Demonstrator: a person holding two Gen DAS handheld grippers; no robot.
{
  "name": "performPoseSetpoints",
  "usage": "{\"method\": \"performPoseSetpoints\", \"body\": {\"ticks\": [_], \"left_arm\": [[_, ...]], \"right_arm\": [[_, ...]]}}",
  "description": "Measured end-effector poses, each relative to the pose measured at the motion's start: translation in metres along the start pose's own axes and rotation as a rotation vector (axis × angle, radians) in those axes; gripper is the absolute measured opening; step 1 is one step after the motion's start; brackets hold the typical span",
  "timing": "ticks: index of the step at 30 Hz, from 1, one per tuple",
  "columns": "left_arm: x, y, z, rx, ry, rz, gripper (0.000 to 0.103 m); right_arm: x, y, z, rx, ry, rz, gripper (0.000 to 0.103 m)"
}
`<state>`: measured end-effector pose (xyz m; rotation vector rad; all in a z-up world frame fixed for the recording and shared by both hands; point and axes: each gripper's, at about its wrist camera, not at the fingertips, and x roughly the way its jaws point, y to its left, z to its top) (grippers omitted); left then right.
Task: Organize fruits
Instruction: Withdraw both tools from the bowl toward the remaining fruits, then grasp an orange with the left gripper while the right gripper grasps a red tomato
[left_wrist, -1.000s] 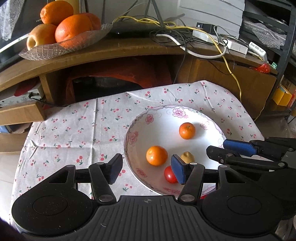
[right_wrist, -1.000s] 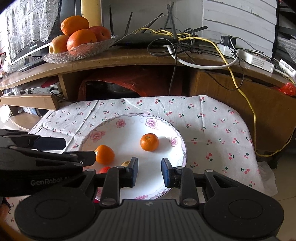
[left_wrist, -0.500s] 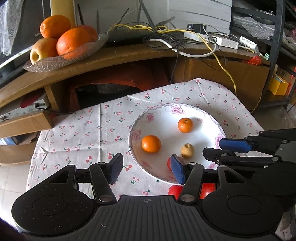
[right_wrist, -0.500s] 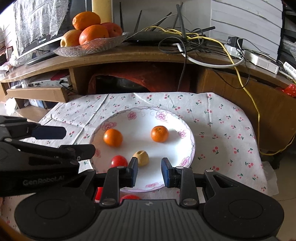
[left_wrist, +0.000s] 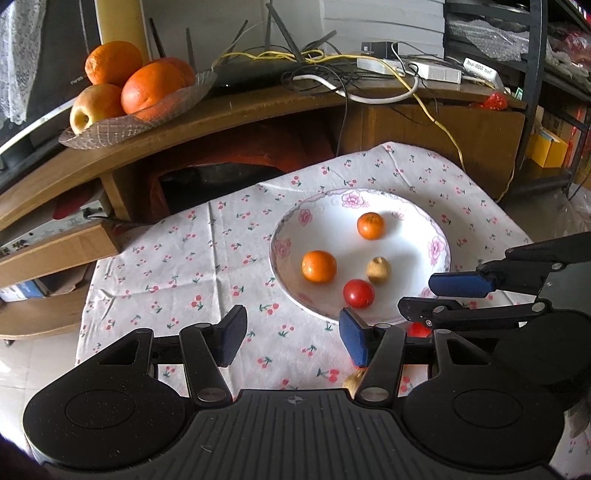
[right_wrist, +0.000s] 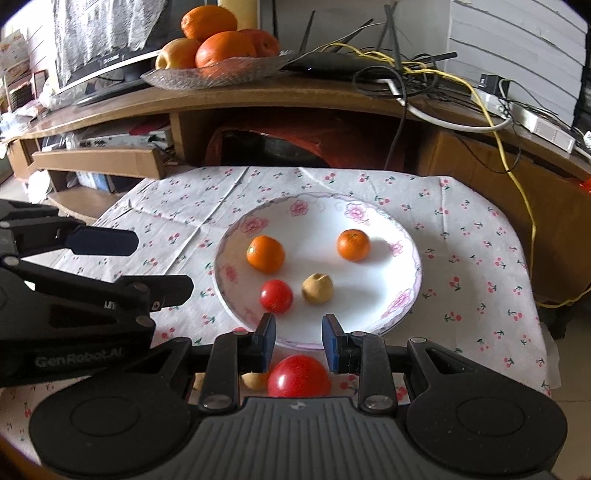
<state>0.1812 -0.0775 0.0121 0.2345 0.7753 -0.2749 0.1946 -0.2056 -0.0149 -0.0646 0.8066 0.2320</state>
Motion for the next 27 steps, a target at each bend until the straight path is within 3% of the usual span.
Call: {"method": "performPoseSetpoints", "body": {"ticks": [20, 27], "left_arm": [[-0.008, 0.023, -0.024, 0.01, 0.036, -0.009, 0.063], [-0.014, 0.044, -0.027, -0.044, 0.04, -0.042, 0.07]], "right_arm": [[0.007, 0.033, -0.008, -0.068, 0.051, 0.042, 0.029], [0.007, 0.047, -0.01, -0.096, 0.06, 0.095, 0.032]]}}
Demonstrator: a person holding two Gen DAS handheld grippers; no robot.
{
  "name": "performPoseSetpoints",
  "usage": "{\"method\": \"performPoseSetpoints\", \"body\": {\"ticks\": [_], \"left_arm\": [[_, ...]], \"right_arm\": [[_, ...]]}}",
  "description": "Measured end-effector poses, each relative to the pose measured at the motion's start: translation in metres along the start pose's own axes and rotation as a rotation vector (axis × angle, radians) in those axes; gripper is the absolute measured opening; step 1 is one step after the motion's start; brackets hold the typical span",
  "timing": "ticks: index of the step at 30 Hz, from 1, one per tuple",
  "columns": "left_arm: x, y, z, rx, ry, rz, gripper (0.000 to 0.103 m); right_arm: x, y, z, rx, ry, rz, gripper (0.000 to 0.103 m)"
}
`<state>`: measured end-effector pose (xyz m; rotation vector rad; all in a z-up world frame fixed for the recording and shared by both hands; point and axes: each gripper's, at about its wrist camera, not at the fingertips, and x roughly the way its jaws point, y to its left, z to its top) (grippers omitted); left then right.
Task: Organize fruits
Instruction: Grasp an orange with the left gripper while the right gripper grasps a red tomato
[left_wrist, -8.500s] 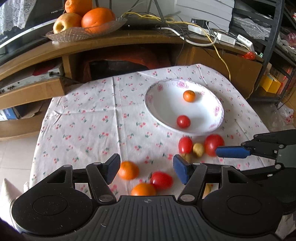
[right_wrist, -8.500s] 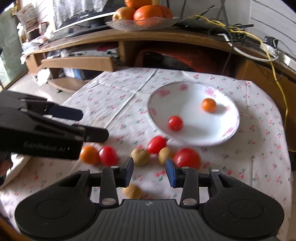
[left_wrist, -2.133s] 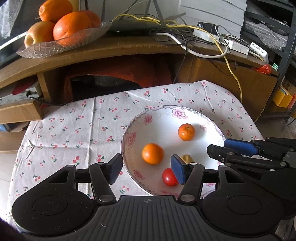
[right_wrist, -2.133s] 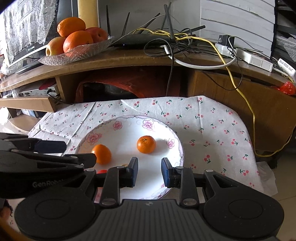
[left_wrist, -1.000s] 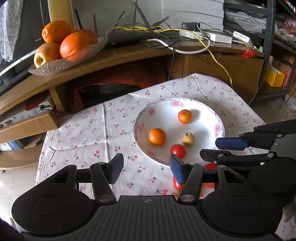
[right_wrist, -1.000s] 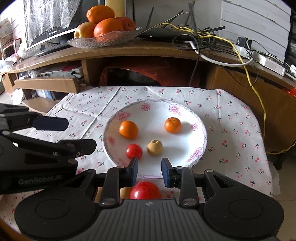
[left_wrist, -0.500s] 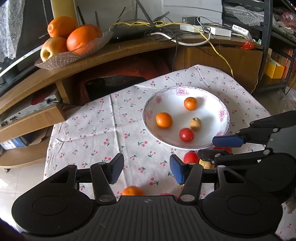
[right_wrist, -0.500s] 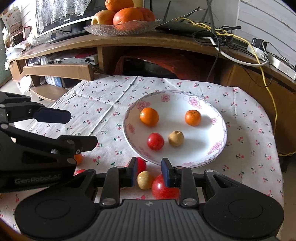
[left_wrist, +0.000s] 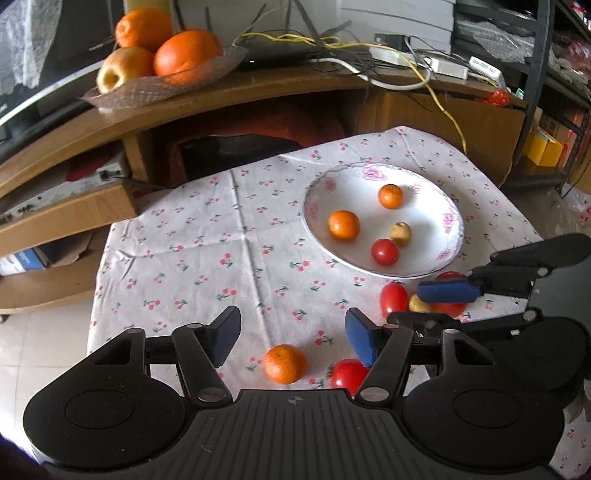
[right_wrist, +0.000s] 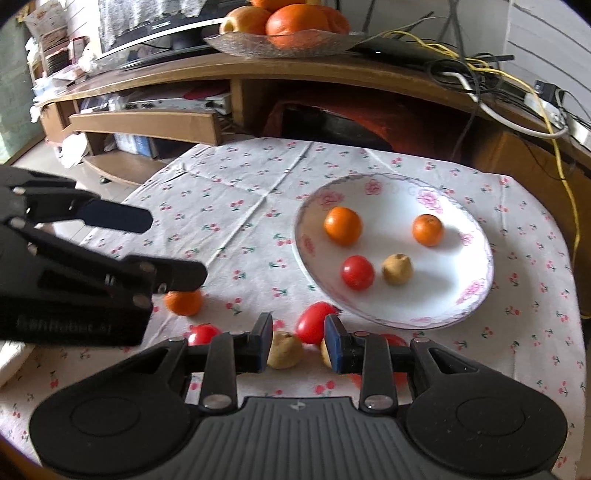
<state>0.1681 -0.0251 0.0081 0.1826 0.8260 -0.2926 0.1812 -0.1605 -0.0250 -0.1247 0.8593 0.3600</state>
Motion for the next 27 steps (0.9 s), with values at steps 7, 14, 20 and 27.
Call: {"method": "performPoseSetpoints", "body": {"ticks": [7, 14, 20, 27], "left_arm": [[-0.001, 0.02, -0.006, -0.032, 0.015, 0.018, 0.07], [-0.001, 0.031, -0.008, -0.053, 0.019, 0.015, 0.07], [-0.003, 0.037, -0.009, -0.068, 0.018, 0.022, 0.071], [0.001, 0.036, -0.011, -0.058, 0.031, 0.016, 0.071]], "right_arm": [[0.008, 0.019, -0.002, -0.058, 0.021, 0.063, 0.032], [0.01, 0.039, 0.0, -0.124, -0.002, 0.127, 0.032], [0.013, 0.053, -0.003, -0.17, 0.03, 0.213, 0.032], [0.024, 0.062, -0.01, -0.171, 0.093, 0.245, 0.032]]}}
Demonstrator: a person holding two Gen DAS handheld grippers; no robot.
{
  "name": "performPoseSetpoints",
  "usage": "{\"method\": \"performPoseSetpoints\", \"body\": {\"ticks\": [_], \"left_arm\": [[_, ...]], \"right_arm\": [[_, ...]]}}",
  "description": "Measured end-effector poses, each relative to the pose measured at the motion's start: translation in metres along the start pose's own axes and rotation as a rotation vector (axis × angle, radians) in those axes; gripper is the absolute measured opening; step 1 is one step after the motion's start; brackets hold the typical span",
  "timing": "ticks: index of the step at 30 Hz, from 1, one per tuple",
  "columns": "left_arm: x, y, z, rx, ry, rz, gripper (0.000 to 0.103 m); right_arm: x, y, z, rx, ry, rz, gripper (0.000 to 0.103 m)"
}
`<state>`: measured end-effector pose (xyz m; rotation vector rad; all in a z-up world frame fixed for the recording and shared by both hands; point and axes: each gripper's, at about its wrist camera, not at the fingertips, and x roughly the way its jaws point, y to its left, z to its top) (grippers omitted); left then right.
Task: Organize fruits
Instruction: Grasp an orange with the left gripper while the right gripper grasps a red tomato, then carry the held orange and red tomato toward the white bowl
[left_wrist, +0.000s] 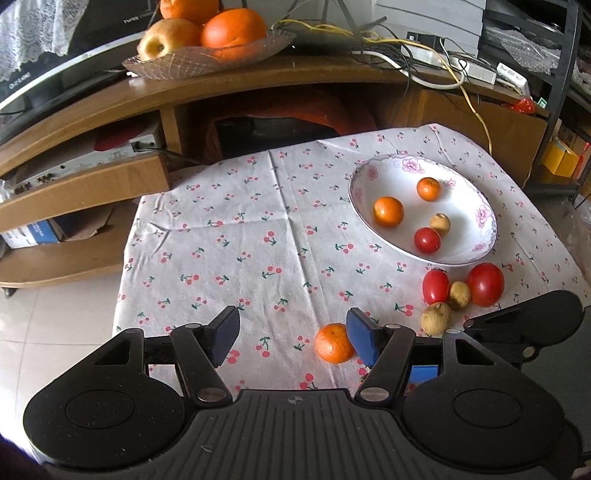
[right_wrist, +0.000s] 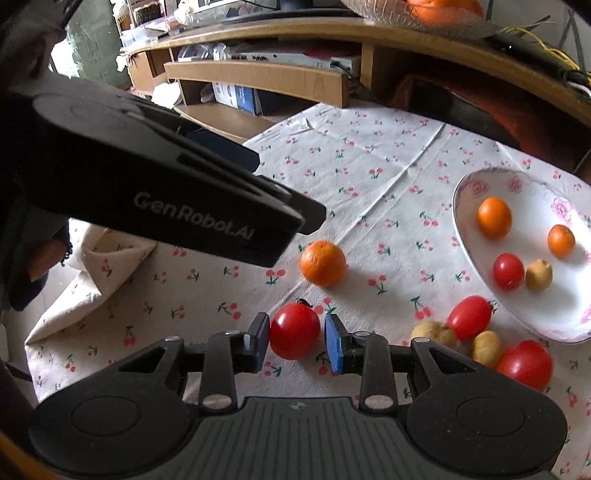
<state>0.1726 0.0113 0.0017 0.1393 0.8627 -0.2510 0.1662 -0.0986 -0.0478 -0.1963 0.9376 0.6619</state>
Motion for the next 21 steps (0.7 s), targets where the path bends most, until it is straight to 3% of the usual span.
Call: {"method": "performPoseSetpoints", "body": {"ticks": [13, 21], "left_arm": [[0.031, -0.018, -0.009, 0.102, 0.075, -0.052, 0.067], [0.05, -0.026, -0.011, 0.081, 0.133, -0.069, 0.044]], "right_arm": [[-0.01, -0.012, -0.018, 0.059, 0.043, -0.014, 0.031], [-0.023, -0.024, -0.024, 0.089, 0.041, -0.043, 0.031]]}}
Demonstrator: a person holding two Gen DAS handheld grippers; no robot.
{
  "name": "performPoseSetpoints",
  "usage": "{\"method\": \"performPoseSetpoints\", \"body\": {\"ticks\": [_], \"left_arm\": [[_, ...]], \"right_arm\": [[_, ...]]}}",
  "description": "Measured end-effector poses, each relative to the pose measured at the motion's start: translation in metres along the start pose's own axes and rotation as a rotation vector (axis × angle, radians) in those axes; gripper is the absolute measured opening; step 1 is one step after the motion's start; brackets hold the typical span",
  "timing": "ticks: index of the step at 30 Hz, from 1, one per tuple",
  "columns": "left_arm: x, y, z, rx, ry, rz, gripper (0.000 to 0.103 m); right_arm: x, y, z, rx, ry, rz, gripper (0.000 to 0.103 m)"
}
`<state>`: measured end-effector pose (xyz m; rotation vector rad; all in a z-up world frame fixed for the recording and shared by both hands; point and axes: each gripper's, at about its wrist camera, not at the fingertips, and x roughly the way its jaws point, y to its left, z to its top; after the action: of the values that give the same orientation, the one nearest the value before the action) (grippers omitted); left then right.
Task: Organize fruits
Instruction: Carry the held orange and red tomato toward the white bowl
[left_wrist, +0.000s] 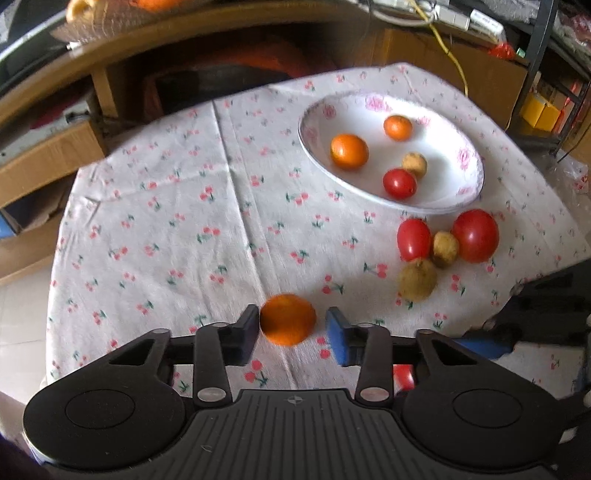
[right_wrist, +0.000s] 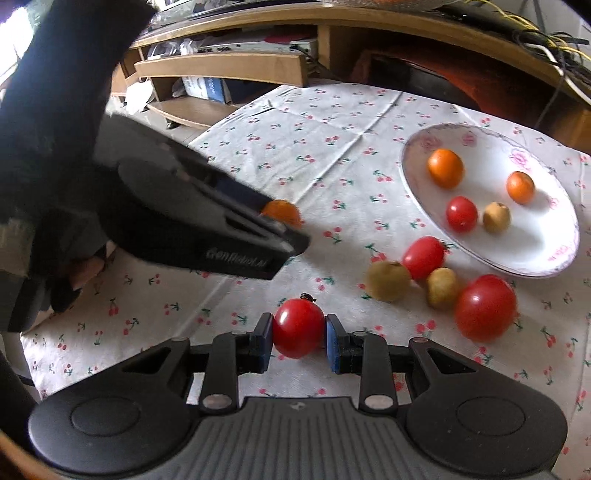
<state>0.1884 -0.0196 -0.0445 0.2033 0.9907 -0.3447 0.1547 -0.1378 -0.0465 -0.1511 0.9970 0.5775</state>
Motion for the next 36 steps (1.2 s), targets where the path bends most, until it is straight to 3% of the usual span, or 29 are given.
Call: {"method": "performPoseSetpoints", "body": {"ticks": [7, 14, 20, 28, 34, 36], "left_arm": [[0.001, 0.002, 0.004, -0.051, -0.019, 0.004, 0.039], [-0.017, -0.012, -0.006, -0.021, -0.022, -0.026, 0.039], [-0.037, -0.035, -0.027, 0.006, -0.026, -0.058, 0.039], [-0.032, -0.065, -0.045, 0.071, 0.017, -0.069, 0.04], [-0.031, -0.072, -0.047, 0.102, 0.022, -0.065, 0.042], [-0.031, -0.071, -0.047, 0.105, 0.021, -0.06, 0.053]], "right_arm": [[-0.008, -0.011, -0.006, 0.026, -0.009, -0.031, 0.031], [-0.017, -0.018, -0.011, 0.037, -0.016, -0.073, 0.031], [-0.041, -0.023, -0.035, 0.054, -0.031, -0.14, 0.031], [-0.045, -0.019, -0.061, 0.069, -0.006, -0.173, 0.031], [-0.043, -0.02, -0.061, 0.067, -0.01, -0.159, 0.031], [-0.041, -0.02, -0.061, 0.064, -0.007, -0.153, 0.031]]}}
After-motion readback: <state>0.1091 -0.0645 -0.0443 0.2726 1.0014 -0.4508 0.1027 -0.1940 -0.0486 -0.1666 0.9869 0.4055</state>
